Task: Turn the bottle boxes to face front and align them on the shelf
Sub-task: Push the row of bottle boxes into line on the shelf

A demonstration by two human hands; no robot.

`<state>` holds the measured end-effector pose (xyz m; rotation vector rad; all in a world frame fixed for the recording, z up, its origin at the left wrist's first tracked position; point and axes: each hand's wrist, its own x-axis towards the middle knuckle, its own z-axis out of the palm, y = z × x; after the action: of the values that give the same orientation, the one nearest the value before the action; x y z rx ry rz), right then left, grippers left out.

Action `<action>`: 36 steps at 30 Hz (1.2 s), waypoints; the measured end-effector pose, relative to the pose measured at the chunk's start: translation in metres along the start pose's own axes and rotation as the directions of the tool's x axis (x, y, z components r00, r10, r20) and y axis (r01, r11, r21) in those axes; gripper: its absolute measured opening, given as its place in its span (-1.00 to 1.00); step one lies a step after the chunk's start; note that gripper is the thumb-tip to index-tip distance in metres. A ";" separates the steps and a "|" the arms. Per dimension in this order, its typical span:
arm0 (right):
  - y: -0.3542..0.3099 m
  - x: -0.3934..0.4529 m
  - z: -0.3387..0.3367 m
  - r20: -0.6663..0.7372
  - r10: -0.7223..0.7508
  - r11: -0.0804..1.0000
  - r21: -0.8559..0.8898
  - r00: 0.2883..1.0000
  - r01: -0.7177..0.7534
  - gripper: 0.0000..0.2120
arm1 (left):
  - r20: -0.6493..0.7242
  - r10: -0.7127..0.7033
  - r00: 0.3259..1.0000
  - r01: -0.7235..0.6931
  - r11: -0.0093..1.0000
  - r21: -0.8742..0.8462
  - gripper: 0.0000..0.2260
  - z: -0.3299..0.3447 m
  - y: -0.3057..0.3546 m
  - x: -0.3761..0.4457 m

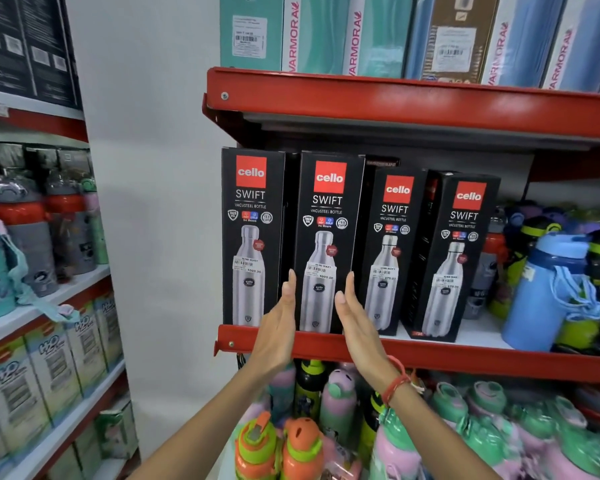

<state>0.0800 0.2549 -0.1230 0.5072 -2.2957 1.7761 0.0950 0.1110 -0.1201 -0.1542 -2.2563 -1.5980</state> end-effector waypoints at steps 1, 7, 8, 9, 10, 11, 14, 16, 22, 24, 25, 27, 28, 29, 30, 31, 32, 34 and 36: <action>0.000 0.001 0.000 0.000 -0.002 1.000 -0.008 1.000 0.002 -0.41 | 0.002 0.005 1.000 -0.005 1.000 0.006 -0.38 0.000 -0.001 0.002; -0.002 0.000 -0.003 0.021 -0.022 1.000 -0.015 1.000 0.023 -0.44 | -0.040 0.052 0.998 -0.053 0.998 -0.017 -0.43 0.002 -0.008 0.001; -0.002 0.000 -0.006 -0.010 -0.042 0.999 -0.021 0.999 0.042 -0.44 | -0.088 0.091 0.992 -0.091 0.996 0.006 -0.44 0.005 -0.005 -0.001; -0.002 0.000 -0.010 -0.061 -0.064 0.998 -0.032 0.996 0.062 -0.43 | -0.156 0.138 0.978 -0.131 0.990 0.050 -0.47 0.009 -0.001 -0.003; -0.002 0.000 -0.016 -0.128 -0.087 0.996 -0.048 0.988 0.081 -0.44 | -0.228 0.196 0.954 -0.181 0.980 0.088 -0.53 0.013 0.003 -0.004; -0.001 0.001 -0.022 -0.200 -0.105 0.994 -0.061 0.974 0.095 -0.44 | -0.281 0.260 0.924 -0.241 0.965 0.102 -0.59 0.018 0.008 -0.004; 0.008 0.006 -0.046 -0.340 -0.096 0.994 -0.078 0.936 0.074 -0.46 | -0.271 0.433 0.860 -0.420 0.901 0.110 -0.69 0.041 0.025 -0.003; 0.015 0.010 -0.061 -0.340 -0.057 0.997 -0.071 0.939 0.035 -0.42 | -0.150 0.416 0.897 -0.416 0.909 0.031 -0.65 0.063 0.032 -0.002; 0.022 0.021 -0.078 -0.157 0.023 0.999 -0.038 0.987 -0.029 -0.32 | 0.108 0.119 0.987 -0.100 0.981 -0.164 -0.29 0.117 0.029 0.012; 0.023 0.024 -0.081 -0.099 0.042 0.999 0.012 0.994 -0.041 -0.38 | 0.139 0.074 0.988 -0.044 0.977 -0.208 -0.20 0.122 0.028 0.020; 0.023 0.025 -0.081 -0.084 0.047 0.999 0.031 0.995 -0.045 -0.40 | 0.152 0.060 0.987 -0.023 0.971 -0.237 -0.18 0.122 0.028 0.024; 0.025 0.026 -0.084 -0.071 0.053 0.997 0.062 0.996 -0.048 -0.41 | 0.159 0.038 0.987 0.004 0.966 -0.258 -0.22 0.120 0.028 0.028; 0.027 0.026 -0.086 -0.065 0.054 0.996 0.071 0.996 -0.050 -0.41 | 0.158 0.027 0.987 0.012 0.970 -0.244 -0.26 0.119 0.027 0.028; 0.029 0.025 -0.088 -0.057 0.053 0.996 0.076 0.997 -0.049 -0.40 | 0.157 0.020 0.987 0.015 0.975 -0.222 -0.29 0.117 0.026 0.027; 0.029 0.024 -0.090 -0.046 0.050 0.996 0.081 0.998 -0.046 -0.37 | 0.156 0.020 0.988 0.012 0.981 -0.196 -0.31 0.115 0.024 0.025; 0.029 0.023 -0.093 -0.034 0.050 0.995 0.091 0.998 -0.047 -0.33 | 0.152 0.023 0.988 0.003 0.985 -0.170 -0.33 0.113 0.022 0.022; 0.029 0.021 -0.096 -0.021 0.056 0.992 0.112 0.998 -0.053 -0.30 | 0.144 0.026 0.989 -0.004 0.988 -0.153 -0.33 0.111 0.020 0.020; 0.028 0.017 -0.100 0.006 0.062 0.987 0.151 0.998 -0.062 -0.37 | 0.119 0.040 0.992 -0.023 0.989 -0.143 -0.30 0.107 0.018 0.015; 0.027 0.011 -0.103 0.029 0.062 0.987 0.149 0.998 -0.065 -0.47 | 0.102 0.059 0.993 -0.046 0.991 -0.122 -0.25 0.104 0.019 0.009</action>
<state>0.0540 0.3582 -0.1162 0.4879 -2.2293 1.9940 0.0675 0.2127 -0.1301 -0.3344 -2.2145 -1.7351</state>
